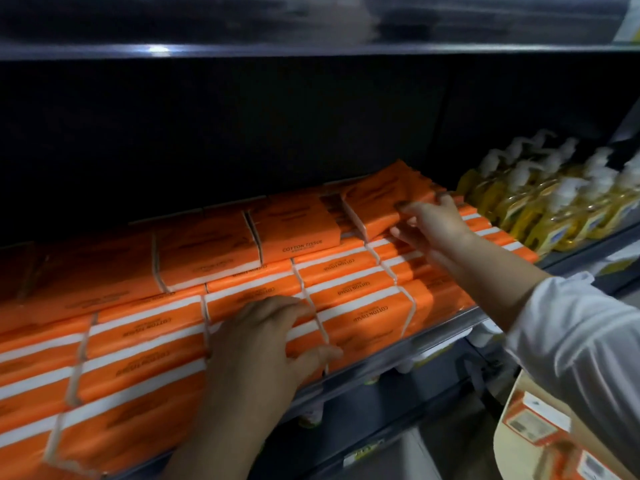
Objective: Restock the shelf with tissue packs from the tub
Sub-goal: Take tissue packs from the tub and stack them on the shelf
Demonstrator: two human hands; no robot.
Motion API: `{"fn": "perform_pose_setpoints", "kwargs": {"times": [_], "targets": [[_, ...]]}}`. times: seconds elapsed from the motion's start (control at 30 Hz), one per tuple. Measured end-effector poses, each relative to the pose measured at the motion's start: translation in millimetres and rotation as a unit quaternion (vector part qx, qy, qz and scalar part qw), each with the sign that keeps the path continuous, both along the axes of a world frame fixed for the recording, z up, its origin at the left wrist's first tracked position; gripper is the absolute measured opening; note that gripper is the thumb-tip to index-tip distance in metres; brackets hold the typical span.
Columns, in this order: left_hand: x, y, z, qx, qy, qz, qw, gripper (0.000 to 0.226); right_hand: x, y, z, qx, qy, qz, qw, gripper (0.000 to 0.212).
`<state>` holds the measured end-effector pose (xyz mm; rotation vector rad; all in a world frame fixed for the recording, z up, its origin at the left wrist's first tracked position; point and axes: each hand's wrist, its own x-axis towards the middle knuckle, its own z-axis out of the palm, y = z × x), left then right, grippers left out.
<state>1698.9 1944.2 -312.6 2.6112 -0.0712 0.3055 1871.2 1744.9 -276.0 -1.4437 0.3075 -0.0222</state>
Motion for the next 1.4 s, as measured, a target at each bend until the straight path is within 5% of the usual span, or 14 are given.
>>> {"fn": "perform_pose_setpoints", "kwargs": {"times": [0.23,0.47,0.6,0.73,0.9,1.17,1.4], "targets": [[4.0,3.3,-6.8,0.023,-0.026,-0.002,0.999,0.05,11.9,15.8,-7.6,-0.025,0.058,0.048,0.997,0.043],[4.7,1.5,-6.5,0.04,-0.014,-0.002,0.999,0.048,24.7,9.0,-21.0,-0.192,0.049,0.012,0.98,0.046],[4.2,-1.2,-2.2,0.016,-0.008,-0.003,1.0,0.046,18.5,-9.9,-18.4,-0.307,0.02,0.003,0.952,0.058],[4.8,-10.3,3.0,-0.015,0.006,-0.007,1.0,0.044,-6.5,-53.1,-8.6,-0.359,-0.058,0.01,0.931,0.037],[0.3,-60.8,1.4,-0.012,-0.075,-0.074,0.994,0.032,-71.7,-144.5,-12.7,-0.525,-0.077,0.004,0.848,0.048],[-14.4,-166.8,-76.4,0.103,0.043,-0.339,0.934,0.034,-188.8,-280.2,-121.3,-0.544,0.131,0.001,0.829,0.049],[-4.9,-226.3,-130.6,0.083,0.141,-0.377,0.912,0.027,-236.6,-341.4,-218.8,-0.483,0.265,0.014,0.835,0.052]]}}
